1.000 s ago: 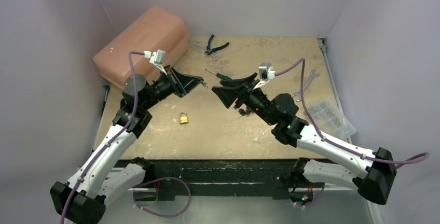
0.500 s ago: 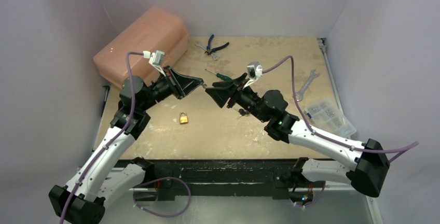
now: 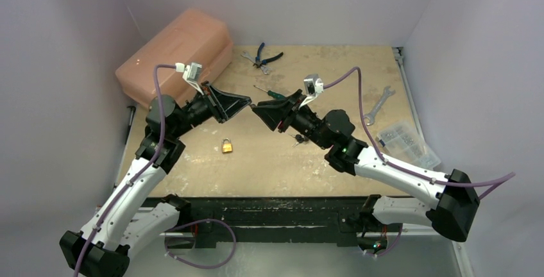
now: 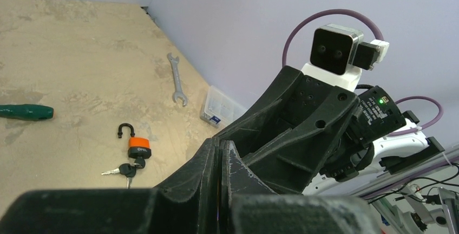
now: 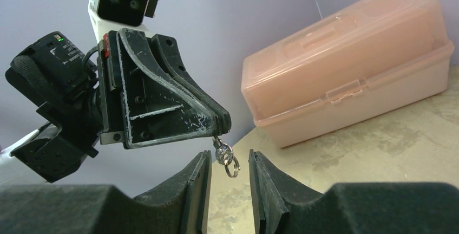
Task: Unlock with the key
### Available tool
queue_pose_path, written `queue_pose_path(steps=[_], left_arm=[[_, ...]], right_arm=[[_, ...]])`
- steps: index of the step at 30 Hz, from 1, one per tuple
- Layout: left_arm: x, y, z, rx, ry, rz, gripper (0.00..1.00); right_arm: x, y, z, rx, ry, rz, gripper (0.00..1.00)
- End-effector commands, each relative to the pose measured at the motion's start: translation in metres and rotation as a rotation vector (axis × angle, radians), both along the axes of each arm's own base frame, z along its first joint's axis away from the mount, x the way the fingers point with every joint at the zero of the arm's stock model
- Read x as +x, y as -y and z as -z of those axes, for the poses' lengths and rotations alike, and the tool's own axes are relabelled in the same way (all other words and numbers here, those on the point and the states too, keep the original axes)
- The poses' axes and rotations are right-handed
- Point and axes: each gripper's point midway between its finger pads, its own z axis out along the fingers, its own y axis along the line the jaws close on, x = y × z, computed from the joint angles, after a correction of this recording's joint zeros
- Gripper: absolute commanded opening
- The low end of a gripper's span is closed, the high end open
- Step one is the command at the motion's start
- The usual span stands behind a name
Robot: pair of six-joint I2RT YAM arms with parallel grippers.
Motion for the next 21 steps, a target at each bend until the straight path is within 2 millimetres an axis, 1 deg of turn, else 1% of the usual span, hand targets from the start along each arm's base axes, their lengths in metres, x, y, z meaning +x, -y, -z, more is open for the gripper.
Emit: queue_pose_path(steps=[1, 9, 13, 21], left_arm=[[-0.0105, -0.0015, -0.0313, -0.043, 0.093, 0.02, 0.0], [-0.0122, -0.0016, -0.0327, -0.053, 0.094, 0.024, 0.0], [-0.0126, -0.0013, -0.0328, -0.056, 0.096, 0.027, 0.0], [-0.0156, -0.0001, -0.036, -0.067, 0.108, 0.044, 0.0]], right_arm=[[-0.0048, -0.0011, -0.0334, 0.078, 0.054, -0.027, 0.37], [-0.0047, -0.0031, -0.0347, 0.086, 0.05, -0.034, 0.36], [-0.0051, -0.0028, -0.0356, 0.09, 0.05, -0.035, 0.32], [-0.0053, -0.0029, -0.0379, 0.094, 0.053, -0.036, 0.28]])
